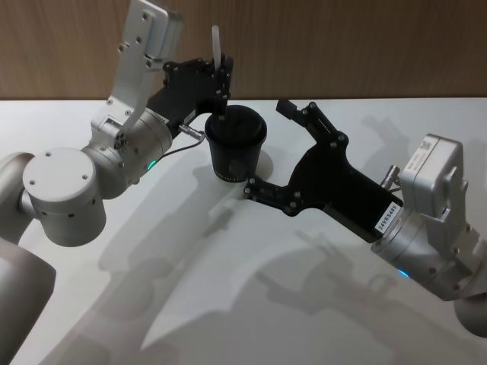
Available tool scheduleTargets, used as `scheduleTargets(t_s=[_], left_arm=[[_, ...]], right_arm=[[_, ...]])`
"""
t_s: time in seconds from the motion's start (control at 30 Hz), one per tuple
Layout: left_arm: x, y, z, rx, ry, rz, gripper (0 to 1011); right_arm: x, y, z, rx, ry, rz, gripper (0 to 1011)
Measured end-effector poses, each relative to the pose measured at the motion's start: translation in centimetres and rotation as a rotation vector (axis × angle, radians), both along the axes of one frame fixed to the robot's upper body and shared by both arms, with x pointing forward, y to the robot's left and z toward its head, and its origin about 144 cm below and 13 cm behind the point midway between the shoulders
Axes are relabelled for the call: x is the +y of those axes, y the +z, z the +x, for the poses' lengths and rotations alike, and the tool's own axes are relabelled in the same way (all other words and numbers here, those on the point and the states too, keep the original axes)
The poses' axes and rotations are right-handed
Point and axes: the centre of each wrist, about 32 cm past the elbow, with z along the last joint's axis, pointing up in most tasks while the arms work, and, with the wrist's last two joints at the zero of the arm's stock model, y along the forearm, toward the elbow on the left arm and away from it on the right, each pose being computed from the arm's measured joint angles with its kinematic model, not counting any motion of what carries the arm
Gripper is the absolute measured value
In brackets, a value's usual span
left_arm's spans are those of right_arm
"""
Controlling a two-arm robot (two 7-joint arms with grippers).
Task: Pick up the straw with one hand, pass it to the other hand, and insert it into the cup.
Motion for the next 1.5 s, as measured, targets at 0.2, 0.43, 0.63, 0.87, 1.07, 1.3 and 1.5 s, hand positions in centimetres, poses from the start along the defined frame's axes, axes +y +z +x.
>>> scheduleTargets(t_s=[0.2,0.43,0.63,0.87,1.07,1.3,1.5], left_arm=[[0.0,-0.1,0.1,0.009,0.002,0.000,216],[-0.1,-0.2,0.2,0.016,0.004,0.001,475],[-0.1,-0.2,0.2,0.018,0.004,0.000,617],[0.0,-0.3,0.2,0.020,-0.002,0.004,872],[0.5,-1.0,0.0,0.024,-0.021,0.013,1003],[1.2,-1.5,-0.3,0.034,-0.039,0.014,1003],[1.7,-1.8,-0.6,0.042,-0.053,0.004,1003]], right_arm=[[0.0,0.0,0.0,0.000,0.000,0.000,1001],[0.0,0.0,0.0,0.000,0.000,0.000,1001],[0.0,0.0,0.0,0.000,0.000,0.000,1001],[0.1,0.0,0.0,0.008,-0.005,0.011,1001],[0.4,0.4,0.0,0.047,-0.032,0.064,1001],[0.9,0.8,-0.1,0.105,-0.070,0.132,1001],[1.6,1.3,-0.1,0.183,-0.120,0.211,1001]])
